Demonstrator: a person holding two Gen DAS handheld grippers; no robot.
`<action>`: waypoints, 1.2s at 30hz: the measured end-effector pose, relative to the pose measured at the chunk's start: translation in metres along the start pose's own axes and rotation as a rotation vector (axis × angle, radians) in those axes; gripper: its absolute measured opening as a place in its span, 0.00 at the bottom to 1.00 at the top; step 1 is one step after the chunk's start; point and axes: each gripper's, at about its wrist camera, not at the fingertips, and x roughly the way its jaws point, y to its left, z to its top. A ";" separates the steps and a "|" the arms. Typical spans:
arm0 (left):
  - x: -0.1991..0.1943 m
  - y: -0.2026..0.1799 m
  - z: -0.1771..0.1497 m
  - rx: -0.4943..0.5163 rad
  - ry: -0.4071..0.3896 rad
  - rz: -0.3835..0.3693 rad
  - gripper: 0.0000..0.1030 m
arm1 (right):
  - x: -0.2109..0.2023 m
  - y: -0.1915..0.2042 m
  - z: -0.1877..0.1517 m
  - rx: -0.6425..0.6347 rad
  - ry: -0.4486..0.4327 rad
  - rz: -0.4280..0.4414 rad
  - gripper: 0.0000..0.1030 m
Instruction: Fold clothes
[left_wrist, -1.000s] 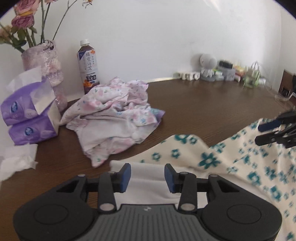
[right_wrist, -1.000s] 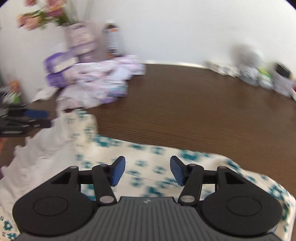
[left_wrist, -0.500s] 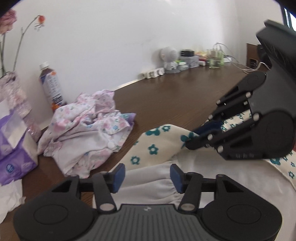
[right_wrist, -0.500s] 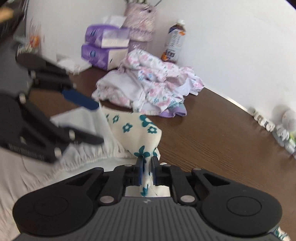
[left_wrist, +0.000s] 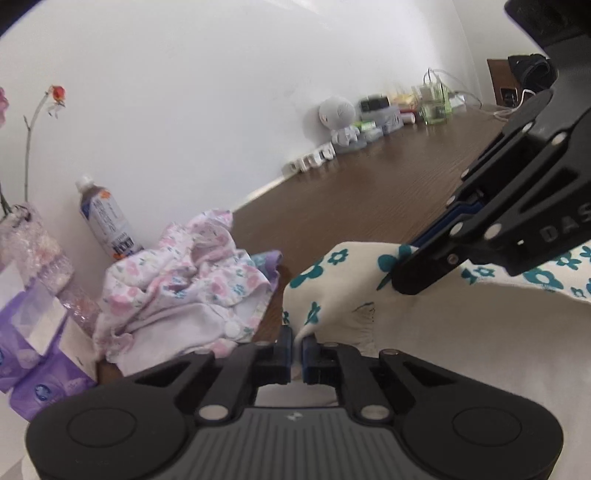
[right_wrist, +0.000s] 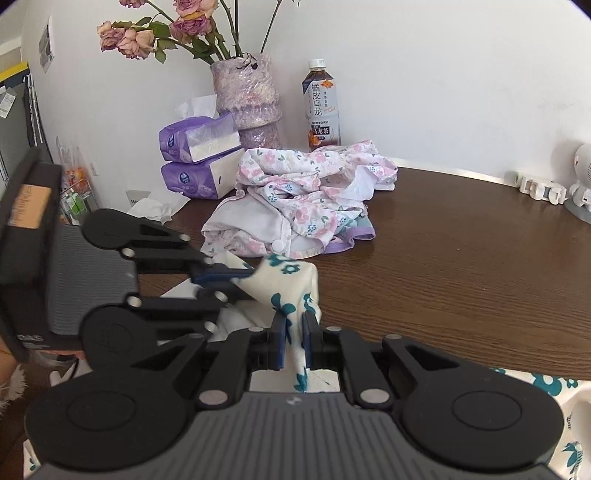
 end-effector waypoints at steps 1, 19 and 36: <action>-0.006 0.001 -0.001 0.008 -0.008 0.011 0.03 | 0.001 0.000 -0.001 -0.004 0.003 -0.003 0.10; -0.028 -0.035 -0.019 0.331 0.019 0.299 0.00 | 0.010 0.001 -0.019 -0.025 0.038 -0.020 0.35; -0.015 -0.021 -0.028 0.272 0.099 0.190 0.42 | 0.000 0.001 -0.016 -0.026 -0.002 -0.028 0.46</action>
